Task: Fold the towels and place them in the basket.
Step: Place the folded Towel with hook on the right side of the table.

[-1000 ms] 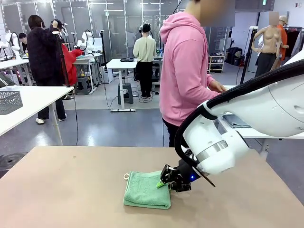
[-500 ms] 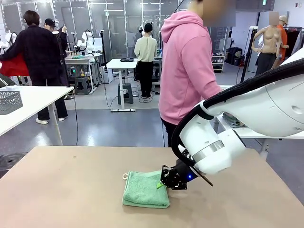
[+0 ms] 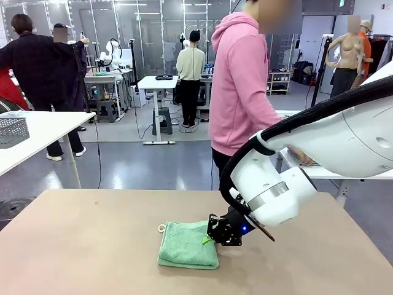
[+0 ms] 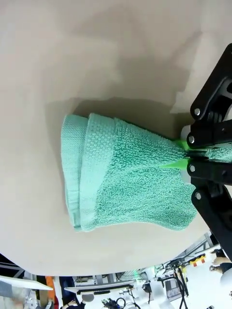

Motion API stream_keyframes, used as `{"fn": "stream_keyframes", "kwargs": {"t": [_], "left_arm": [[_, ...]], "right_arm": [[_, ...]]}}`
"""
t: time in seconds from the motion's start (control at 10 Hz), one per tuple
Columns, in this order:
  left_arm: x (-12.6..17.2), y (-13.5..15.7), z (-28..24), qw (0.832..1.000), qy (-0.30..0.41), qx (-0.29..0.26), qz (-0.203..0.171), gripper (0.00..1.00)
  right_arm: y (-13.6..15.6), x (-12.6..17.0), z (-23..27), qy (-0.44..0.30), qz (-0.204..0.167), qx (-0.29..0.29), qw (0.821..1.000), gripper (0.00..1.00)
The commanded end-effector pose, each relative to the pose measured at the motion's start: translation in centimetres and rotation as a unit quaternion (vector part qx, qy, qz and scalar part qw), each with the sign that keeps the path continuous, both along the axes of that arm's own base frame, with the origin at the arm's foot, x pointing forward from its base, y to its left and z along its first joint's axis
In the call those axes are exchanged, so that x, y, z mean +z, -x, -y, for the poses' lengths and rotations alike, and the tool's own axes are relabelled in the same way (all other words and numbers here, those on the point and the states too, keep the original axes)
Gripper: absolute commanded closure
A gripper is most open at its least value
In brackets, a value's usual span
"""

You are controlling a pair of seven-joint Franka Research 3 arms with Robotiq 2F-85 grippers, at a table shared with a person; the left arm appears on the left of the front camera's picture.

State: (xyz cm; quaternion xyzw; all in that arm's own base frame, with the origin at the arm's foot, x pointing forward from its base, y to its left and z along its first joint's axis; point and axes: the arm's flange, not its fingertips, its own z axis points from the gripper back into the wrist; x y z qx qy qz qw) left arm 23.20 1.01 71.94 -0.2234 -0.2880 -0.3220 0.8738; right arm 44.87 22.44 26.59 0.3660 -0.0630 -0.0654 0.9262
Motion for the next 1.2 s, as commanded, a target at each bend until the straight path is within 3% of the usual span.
{"fn": "stream_keyframes", "kwargs": {"t": [0.0, 0.1, 0.2, 0.5, 1.1], "left_arm": [[0.1, 0.1, 0.1, 1.0, 0.003, -0.013, 0.004, 0.0], [0.1, 0.1, 0.1, 1.0, 0.003, -0.013, 0.004, 0.0], [0.1, 0.1, 0.1, 1.0, 0.003, -0.013, 0.004, 0.0], [0.1, 0.1, 0.1, 1.0, 0.003, -0.013, 0.004, 0.0], [0.1, 0.1, 0.1, 1.0, 0.003, -0.013, 0.004, 0.0]], "right_arm": [[0.0, 0.0, 0.0, 0.0, 0.0, 0.0, 1.0, 0.94], [0.7, 2.6, 1.4, 0.012, 0.041, 0.002, 0.999, 0.94], [1.5, 4.2, 3.8, 0.02, 0.055, 0.013, 0.998, 0.94], [2.1, 5.6, 10.2, 0.072, 0.081, 0.023, 0.994, 0.94], [0.9, 7.0, 27.8, 0.155, 0.088, 0.023, 0.984, 0.94]]}}
